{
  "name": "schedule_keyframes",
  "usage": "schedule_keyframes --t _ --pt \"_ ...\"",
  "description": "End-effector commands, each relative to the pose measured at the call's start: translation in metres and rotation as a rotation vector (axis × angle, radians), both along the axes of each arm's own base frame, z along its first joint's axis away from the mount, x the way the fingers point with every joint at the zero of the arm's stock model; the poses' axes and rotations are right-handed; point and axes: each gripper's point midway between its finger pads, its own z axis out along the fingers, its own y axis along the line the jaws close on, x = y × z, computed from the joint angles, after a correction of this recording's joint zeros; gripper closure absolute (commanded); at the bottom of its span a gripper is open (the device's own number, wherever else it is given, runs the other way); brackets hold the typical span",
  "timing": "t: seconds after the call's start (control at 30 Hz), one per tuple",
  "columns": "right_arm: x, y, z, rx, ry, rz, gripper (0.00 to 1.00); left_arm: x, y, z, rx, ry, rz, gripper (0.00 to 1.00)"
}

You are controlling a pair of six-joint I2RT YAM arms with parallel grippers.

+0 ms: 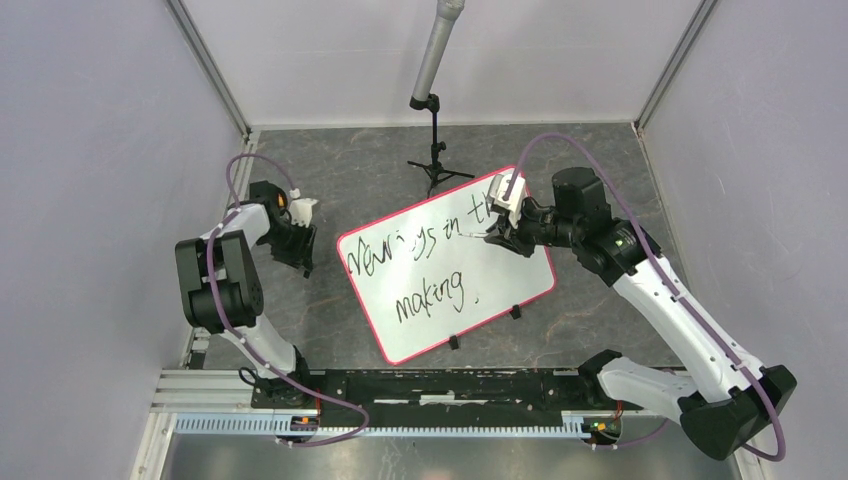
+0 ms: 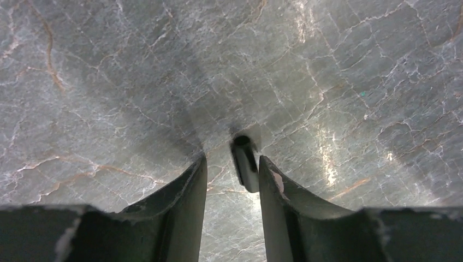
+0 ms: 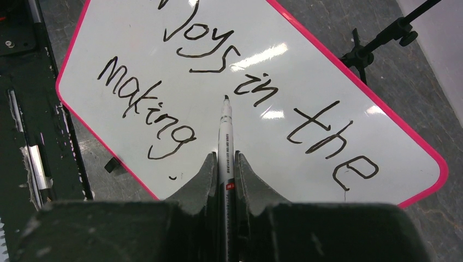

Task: Write a sentence on the whiteboard
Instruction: Close the whiteboard marker at the center of the board.

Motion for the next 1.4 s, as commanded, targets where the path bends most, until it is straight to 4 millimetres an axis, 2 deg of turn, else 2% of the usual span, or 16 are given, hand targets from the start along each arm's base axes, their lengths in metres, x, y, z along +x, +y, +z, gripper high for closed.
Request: schedule_keyframes --t 0.0,0.13,0.23,0.3,0.37,0.43,0.6,0.8,0.9,0.93,1.03,1.1,1.2,1.37 --pt "0.005 -0.002 0.019 0.008 -0.026 -0.019 1.0 0.003 -0.004 -0.011 0.028 0.005 0.015 0.56" --pt "0.01 -0.006 0.016 -0.02 -0.023 -0.046 1.0 -0.001 -0.007 -0.02 0.104 0.036 -0.027 0.62" --pt "0.013 -0.01 0.011 -0.047 -0.018 -0.064 1.0 -0.011 -0.001 -0.029 0.136 0.094 -0.04 0.72" --pt "0.012 -0.009 0.009 -0.049 -0.001 -0.057 1.0 -0.013 0.002 -0.027 0.142 0.098 -0.043 0.82" --pt "0.01 -0.007 0.006 -0.048 0.019 -0.044 1.0 -0.008 0.003 -0.015 0.108 0.074 -0.025 0.9" --pt "0.011 -0.005 0.001 -0.049 0.031 -0.04 1.0 0.001 0.001 0.009 0.042 0.042 -0.008 0.97" --pt "0.008 0.004 0.005 -0.013 0.06 -0.007 1.0 0.007 -0.007 0.077 -0.013 -0.076 -0.074 0.98" --pt "0.009 0.014 0.012 0.036 0.066 0.023 1.0 0.009 -0.021 0.177 -0.061 -0.227 -0.12 0.98" --pt "0.006 0.019 0.015 0.072 0.071 0.048 1.0 0.002 -0.048 0.232 -0.15 -0.318 -0.204 0.98" --pt "0.004 0.02 0.015 0.085 0.075 0.054 1.0 -0.007 -0.063 0.248 -0.18 -0.335 -0.261 0.98" --pt "-0.002 0.026 0.016 0.124 0.098 0.088 1.0 -0.031 -0.104 0.277 -0.201 -0.403 -0.433 0.98" --pt "-0.009 0.03 0.016 0.143 0.124 0.122 1.0 -0.048 -0.133 0.286 -0.222 -0.458 -0.552 0.98" --pt "-0.019 0.033 0.015 0.166 0.153 0.17 1.0 -0.064 -0.16 0.293 -0.232 -0.519 -0.658 0.97" --pt "-0.042 0.039 0.012 0.22 0.231 0.267 1.0 -0.096 -0.194 0.288 -0.245 -0.456 -0.847 0.98"
